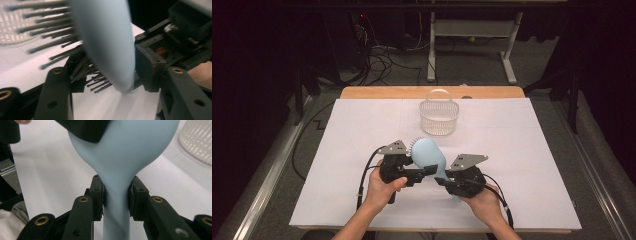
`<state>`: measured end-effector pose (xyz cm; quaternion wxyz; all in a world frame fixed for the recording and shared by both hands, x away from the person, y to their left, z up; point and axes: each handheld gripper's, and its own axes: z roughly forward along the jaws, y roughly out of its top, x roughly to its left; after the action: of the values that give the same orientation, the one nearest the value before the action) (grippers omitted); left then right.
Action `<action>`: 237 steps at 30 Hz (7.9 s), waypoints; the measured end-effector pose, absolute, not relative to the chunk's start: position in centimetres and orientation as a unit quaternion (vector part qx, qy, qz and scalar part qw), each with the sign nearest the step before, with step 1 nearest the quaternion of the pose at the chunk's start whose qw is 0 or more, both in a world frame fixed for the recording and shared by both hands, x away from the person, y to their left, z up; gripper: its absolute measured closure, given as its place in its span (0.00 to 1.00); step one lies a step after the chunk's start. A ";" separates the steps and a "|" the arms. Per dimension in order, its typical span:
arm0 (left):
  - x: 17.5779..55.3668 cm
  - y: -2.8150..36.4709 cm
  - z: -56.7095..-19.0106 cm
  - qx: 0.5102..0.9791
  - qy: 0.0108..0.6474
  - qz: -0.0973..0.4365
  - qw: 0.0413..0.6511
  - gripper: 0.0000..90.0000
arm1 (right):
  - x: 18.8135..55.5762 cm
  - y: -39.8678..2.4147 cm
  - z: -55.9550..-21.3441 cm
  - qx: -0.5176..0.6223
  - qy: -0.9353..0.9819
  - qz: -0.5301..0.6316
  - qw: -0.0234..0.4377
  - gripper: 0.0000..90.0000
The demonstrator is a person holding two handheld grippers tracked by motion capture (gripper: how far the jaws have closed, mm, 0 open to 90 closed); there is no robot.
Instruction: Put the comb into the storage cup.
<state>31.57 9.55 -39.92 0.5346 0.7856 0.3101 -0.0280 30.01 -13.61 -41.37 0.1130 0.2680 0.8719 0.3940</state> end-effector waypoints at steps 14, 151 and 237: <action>31.4 9.7 -38.2 0.789 0.295 -0.033 0.538 0.60 | 30.0 -13.4 -40.8 0.264 0.866 0.413 0.098 0.77; 37.6 10.7 -32.6 0.747 0.360 0.049 0.556 0.59 | 27.0 -31.8 -45.5 0.457 0.716 0.482 0.214 0.29; 46.3 7.8 -30.5 0.727 0.427 0.135 0.521 0.58 | 26.9 -32.0 -45.4 0.458 0.710 0.490 0.214 0.28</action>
<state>46.27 7.79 -30.51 0.5206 0.7269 0.4273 0.1346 26.94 -32.00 -45.43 0.2144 0.4577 0.7101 0.4902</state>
